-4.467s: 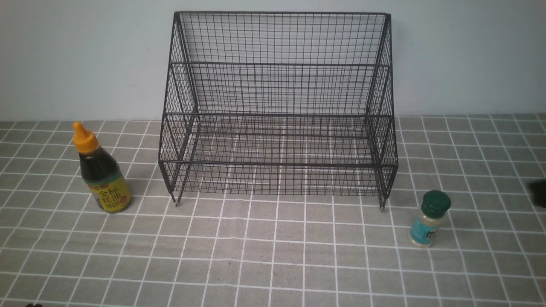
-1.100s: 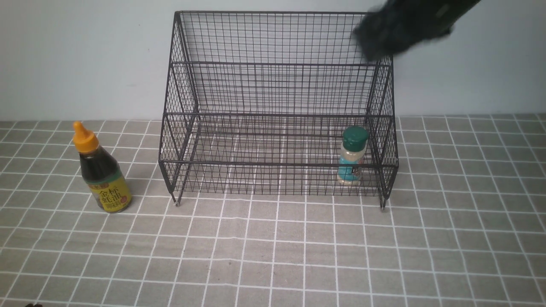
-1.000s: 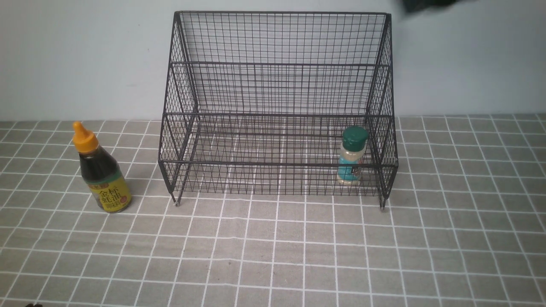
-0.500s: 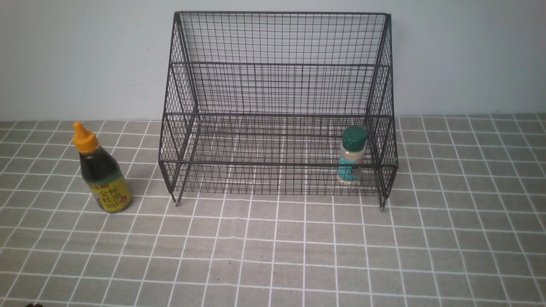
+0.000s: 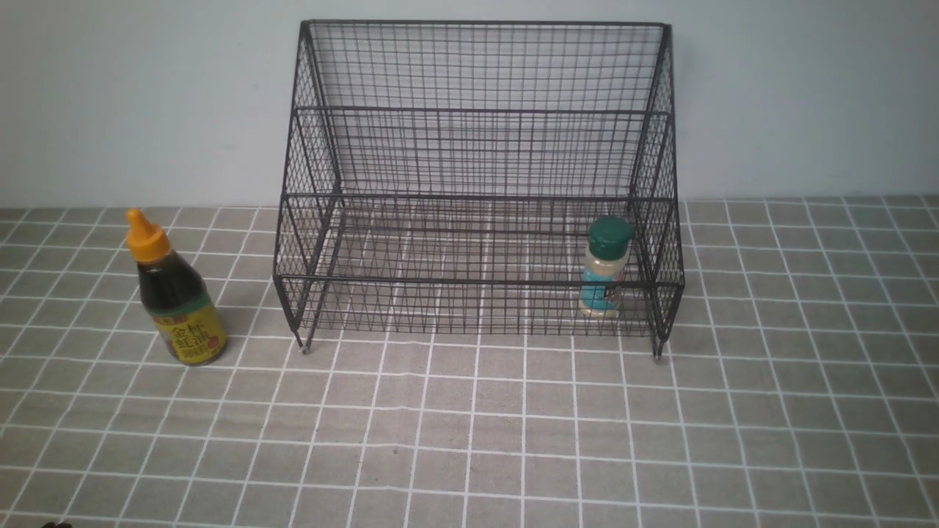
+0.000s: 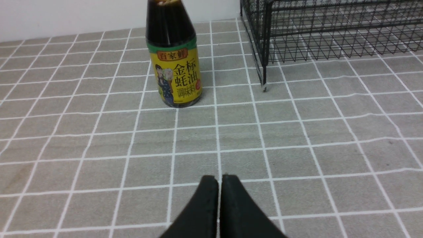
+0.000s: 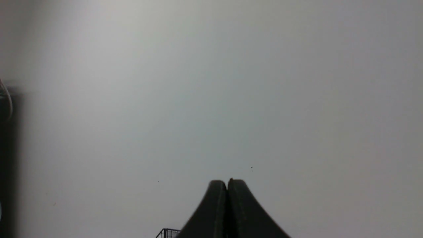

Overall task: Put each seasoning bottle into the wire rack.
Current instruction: Use the left arm to grab the condiment bottle closest to it

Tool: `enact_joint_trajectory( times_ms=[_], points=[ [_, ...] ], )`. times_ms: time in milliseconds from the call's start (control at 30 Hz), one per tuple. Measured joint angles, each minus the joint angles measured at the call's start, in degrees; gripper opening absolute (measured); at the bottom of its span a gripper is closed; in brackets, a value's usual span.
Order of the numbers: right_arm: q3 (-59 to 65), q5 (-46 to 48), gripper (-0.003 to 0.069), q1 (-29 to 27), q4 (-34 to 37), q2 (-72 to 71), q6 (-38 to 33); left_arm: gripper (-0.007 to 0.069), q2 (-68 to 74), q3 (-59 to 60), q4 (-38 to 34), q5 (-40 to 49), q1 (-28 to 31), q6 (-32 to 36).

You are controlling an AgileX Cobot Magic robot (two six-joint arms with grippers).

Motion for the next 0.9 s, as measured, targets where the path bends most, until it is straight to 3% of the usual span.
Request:
enact_joint_trajectory(
  times_ms=[333, 600, 733, 900],
  points=[
    [15.5, 0.3, -0.0013, -0.7, -2.5, 1.8, 0.0, -0.0006, 0.0, 0.0, 0.0, 0.0, 0.0, 0.0],
    [24.9, 7.2, -0.0013, -17.8, 0.3, 0.5, 4.5, -0.0006, 0.0, 0.0, 0.0, 0.0, 0.0, 0.0],
    [24.8, 12.9, -0.0013, -21.4, 0.3, 0.3, 3.6, -0.0006, 0.0, 0.0, 0.0, 0.0, 0.0, 0.0],
    [24.8, 13.3, -0.0013, -22.9, 0.2, 0.3, 1.4, -0.0006, 0.0, 0.0, 0.0, 0.0, 0.0, 0.0]
  ],
)
